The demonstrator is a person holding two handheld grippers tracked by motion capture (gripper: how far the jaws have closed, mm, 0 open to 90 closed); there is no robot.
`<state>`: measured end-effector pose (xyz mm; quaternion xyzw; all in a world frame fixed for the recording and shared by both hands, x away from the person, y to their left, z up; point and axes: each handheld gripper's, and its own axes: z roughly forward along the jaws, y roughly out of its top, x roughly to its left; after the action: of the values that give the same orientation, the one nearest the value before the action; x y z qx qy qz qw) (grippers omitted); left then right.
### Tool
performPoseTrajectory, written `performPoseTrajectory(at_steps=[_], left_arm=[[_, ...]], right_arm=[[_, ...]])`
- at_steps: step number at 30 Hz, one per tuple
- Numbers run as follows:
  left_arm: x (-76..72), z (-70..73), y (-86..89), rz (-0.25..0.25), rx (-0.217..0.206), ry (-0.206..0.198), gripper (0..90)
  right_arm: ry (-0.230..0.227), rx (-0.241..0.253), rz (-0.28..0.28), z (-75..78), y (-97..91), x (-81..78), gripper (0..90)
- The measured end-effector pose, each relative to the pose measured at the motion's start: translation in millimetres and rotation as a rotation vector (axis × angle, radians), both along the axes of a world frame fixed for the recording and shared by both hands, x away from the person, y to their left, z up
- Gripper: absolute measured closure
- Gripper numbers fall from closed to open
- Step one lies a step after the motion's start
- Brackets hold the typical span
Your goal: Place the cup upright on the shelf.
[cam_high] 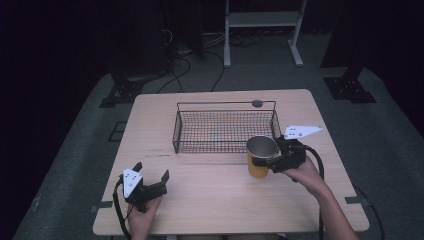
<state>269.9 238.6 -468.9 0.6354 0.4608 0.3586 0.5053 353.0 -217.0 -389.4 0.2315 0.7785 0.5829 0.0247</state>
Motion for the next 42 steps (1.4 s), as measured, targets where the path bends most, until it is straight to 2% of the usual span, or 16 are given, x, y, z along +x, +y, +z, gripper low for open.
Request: performPoseTrajectory(at_steps=[6, 21, 42], left_arm=[[-0.2, 0.0, 0.0, 0.0, 0.001, 0.001, 0.0], [-0.2, 0.1, -0.1, -0.002, 0.002, 0.001, 0.0], [0.2, 0.1, -0.7, -0.004, 0.006, 0.001, 0.0]], right_arm=[[0.012, 0.013, -0.002, 3.9, -2.8, 6.6, 11.8], [0.007, 0.022, -0.01, 19.0, -2.4, 23.5, 11.8], [0.013, 0.015, -0.015, 42.9, 4.3, 57.3, 11.8]])
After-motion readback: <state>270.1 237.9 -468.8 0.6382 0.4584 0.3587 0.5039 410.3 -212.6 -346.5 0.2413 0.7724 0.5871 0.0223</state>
